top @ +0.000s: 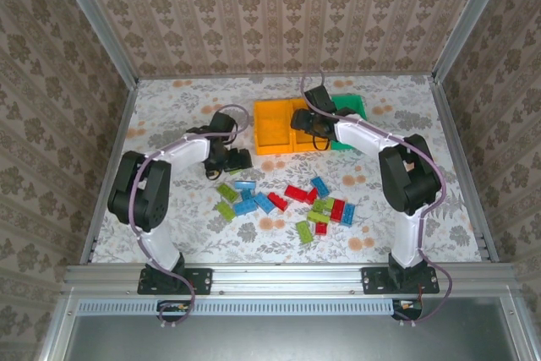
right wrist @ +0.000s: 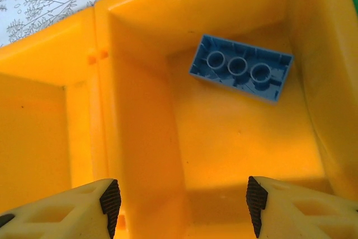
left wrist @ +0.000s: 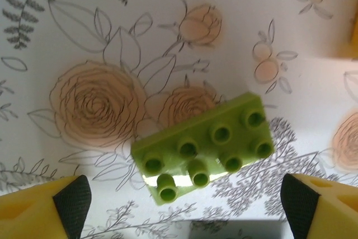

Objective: Sort the legos into containers by color

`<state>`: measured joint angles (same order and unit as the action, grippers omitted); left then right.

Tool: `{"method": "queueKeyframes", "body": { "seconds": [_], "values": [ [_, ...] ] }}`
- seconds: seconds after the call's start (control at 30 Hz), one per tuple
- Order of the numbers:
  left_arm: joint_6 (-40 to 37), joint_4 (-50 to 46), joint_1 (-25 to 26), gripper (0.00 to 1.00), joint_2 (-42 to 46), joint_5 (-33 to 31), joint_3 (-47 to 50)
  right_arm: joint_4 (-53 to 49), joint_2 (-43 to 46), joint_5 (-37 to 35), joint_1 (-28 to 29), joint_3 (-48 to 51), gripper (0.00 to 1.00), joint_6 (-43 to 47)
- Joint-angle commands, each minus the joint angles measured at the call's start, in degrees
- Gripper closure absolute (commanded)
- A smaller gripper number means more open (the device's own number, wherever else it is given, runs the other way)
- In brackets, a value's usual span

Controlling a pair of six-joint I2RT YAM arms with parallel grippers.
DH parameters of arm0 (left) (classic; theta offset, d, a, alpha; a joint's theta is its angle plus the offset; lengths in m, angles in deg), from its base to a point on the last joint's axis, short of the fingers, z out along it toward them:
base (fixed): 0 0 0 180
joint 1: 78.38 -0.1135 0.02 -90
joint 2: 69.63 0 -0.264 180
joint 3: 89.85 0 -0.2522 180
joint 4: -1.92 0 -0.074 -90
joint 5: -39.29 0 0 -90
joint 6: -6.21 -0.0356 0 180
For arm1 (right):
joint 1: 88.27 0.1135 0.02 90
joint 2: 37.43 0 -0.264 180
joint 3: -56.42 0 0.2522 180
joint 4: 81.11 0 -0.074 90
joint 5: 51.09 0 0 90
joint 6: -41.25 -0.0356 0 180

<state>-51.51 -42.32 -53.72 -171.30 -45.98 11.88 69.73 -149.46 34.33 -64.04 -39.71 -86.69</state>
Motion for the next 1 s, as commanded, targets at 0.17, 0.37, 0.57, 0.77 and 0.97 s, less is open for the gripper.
{"method": "queueKeyframes", "body": {
  "seconds": [0.17,0.37,0.57,0.77,0.97],
  "values": [
    [7.42,-4.04,1.17,0.00,-4.16,-1.44,-5.06,1.03,4.47,-1.14,0.03,3.97,0.35,-1.75],
    [8.19,-9.04,3.86,0.01,-9.39,-4.67,-9.27,1.61,7.56,-1.55,-0.06,6.37,0.33,-1.73],
    [8.38,-10.60,4.38,0.06,-10.73,-7.29,-10.74,1.87,10.39,-2.18,-0.23,8.68,0.31,-0.88],
    [7.11,-12.62,4.34,0.13,-11.71,-9.81,-11.87,2.34,12.39,-2.05,-1.23,11.38,0.30,-0.58],
    [4.55,-12.89,2.90,0.23,-11.89,-11.42,-11.04,2.94,13.93,-1.66,-2.24,14.22,0.30,-0.83]
  ]
}}
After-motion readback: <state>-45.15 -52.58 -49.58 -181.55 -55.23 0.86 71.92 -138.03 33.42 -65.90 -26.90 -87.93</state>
